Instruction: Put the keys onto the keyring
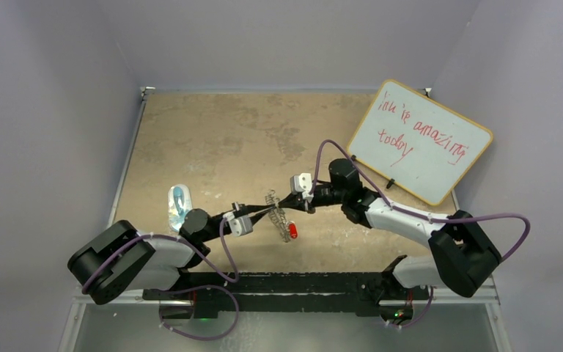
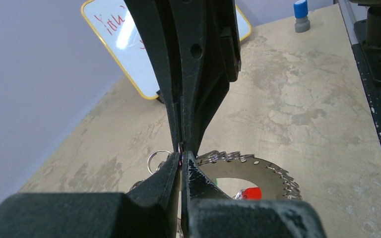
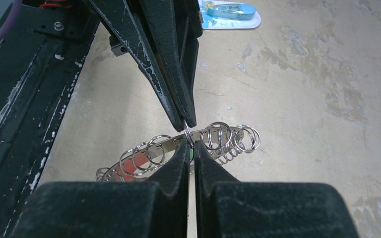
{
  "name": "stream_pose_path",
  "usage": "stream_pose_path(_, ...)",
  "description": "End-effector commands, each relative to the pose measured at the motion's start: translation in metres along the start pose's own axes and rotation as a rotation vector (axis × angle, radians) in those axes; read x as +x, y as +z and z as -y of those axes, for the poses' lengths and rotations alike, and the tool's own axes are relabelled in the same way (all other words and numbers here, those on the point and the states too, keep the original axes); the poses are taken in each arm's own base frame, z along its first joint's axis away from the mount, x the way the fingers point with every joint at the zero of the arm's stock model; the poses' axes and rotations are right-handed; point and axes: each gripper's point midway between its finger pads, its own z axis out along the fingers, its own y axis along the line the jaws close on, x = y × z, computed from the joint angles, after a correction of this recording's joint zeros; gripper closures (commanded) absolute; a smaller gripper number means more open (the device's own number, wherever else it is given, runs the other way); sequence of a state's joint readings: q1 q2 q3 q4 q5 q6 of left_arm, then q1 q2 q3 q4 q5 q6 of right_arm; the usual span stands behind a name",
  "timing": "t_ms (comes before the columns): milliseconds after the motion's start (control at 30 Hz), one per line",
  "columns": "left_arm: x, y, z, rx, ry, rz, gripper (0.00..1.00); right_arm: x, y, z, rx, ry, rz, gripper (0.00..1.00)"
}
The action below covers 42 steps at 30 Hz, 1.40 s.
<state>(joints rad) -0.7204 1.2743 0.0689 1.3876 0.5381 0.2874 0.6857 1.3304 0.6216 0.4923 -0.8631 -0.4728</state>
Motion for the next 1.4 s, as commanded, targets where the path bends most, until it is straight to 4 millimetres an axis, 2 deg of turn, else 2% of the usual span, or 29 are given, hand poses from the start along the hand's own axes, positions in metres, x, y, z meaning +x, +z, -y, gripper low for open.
stream_pose_path(0,-0.016,0.003,-0.001,0.005,0.015,0.058,1.0,-0.026,0.002,0.007,-0.021,-0.066,0.058,1.0)
stream_pose_path(233,-0.014,0.002,-0.002,0.001,0.014,0.049,1.0,-0.026,0.0,0.002,-0.041,-0.055,0.056,1.0)
stream_pose_path(367,-0.013,0.002,-0.005,-0.015,0.019,0.038,1.0,-0.022,-0.002,0.009,0.004,-0.039,0.019,1.0)
stream_pose_path(400,-0.01,0.001,-0.006,-0.018,0.018,0.025,0.96,-0.02,-0.003,0.014,0.03,-0.032,-0.002,1.0)
stream_pose_path(633,0.009,0.002,-0.012,-0.032,0.034,-0.089,0.81,0.014,-0.007,0.031,0.11,0.106,-0.199,1.0)
stream_pose_path(767,0.014,0.002,-0.016,-0.047,0.041,-0.111,0.72,0.035,-0.012,0.028,0.145,0.172,-0.302,1.0)
stream_pose_path(933,0.021,0.007,-0.013,-0.015,0.04,-0.123,0.68,0.055,-0.014,0.024,0.172,0.212,-0.409,1.0)
stream_pose_path(1100,0.027,0.012,-0.01,0.009,0.042,-0.132,0.67,0.067,-0.006,0.017,0.163,0.2,-0.506,1.0)
stream_pose_path(1233,0.03,0.012,-0.01,0.011,0.047,-0.142,0.68,0.069,0.0,0.014,0.148,0.187,-0.531,1.0)
stream_pose_path(1367,0.038,0.009,-0.005,0.031,0.049,-0.171,0.68,0.057,0.005,0.011,0.121,0.16,-0.48,1.0)
